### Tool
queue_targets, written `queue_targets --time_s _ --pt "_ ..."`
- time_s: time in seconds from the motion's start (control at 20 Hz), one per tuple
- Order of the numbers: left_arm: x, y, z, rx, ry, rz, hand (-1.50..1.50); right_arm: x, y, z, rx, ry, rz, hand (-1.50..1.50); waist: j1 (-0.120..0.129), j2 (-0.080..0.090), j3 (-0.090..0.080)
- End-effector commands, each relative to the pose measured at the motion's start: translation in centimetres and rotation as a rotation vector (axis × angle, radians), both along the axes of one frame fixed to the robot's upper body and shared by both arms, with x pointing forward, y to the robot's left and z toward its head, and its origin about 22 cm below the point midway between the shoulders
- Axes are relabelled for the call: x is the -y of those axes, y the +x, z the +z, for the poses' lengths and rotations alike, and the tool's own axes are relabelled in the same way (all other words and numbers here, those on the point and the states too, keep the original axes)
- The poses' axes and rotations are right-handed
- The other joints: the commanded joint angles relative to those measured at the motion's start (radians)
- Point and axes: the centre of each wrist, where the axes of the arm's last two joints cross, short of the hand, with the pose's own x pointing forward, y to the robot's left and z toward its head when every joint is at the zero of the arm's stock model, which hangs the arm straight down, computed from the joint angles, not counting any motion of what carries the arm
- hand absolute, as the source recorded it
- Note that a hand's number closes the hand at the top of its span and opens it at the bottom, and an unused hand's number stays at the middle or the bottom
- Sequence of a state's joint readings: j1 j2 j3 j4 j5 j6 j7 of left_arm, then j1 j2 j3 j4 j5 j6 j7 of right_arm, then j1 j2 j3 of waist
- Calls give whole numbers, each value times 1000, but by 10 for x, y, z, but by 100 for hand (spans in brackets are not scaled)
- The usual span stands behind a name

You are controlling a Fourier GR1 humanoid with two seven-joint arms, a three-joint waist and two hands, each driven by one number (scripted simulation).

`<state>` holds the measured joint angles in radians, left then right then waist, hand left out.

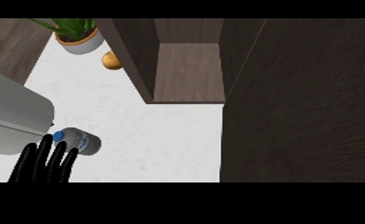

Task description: Pick up the bottled water, place it into the cabinet and close the cabinet

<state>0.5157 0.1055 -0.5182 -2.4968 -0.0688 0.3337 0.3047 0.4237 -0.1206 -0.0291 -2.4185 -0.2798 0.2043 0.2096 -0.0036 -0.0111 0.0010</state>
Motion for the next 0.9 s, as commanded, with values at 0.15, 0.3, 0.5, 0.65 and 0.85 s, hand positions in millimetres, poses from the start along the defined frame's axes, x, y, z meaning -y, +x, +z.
queue_targets --time_s 0.15,0.3,0.5,0.65,0.85 --pt "-27 -21 26 95 64 156 -150 -4 -35 34 59 72 46 -150 -1 0 -2" --pt "-26 -18 12 50 57 176 -150 -2 -40 32 69 74 52 -150 -4 0 -1" --pt "-45 -9 -7 32 110 212 -150 -1 -44 33 63 60 40 -150 -4 3 -3" --pt "-51 -4 -10 -7 117 213 -150 -4 -50 35 59 65 43 -150 -12 5 -3" --pt "-66 7 -38 -42 121 234 -150 5 -46 32 63 60 61 -150 -10 5 -3"
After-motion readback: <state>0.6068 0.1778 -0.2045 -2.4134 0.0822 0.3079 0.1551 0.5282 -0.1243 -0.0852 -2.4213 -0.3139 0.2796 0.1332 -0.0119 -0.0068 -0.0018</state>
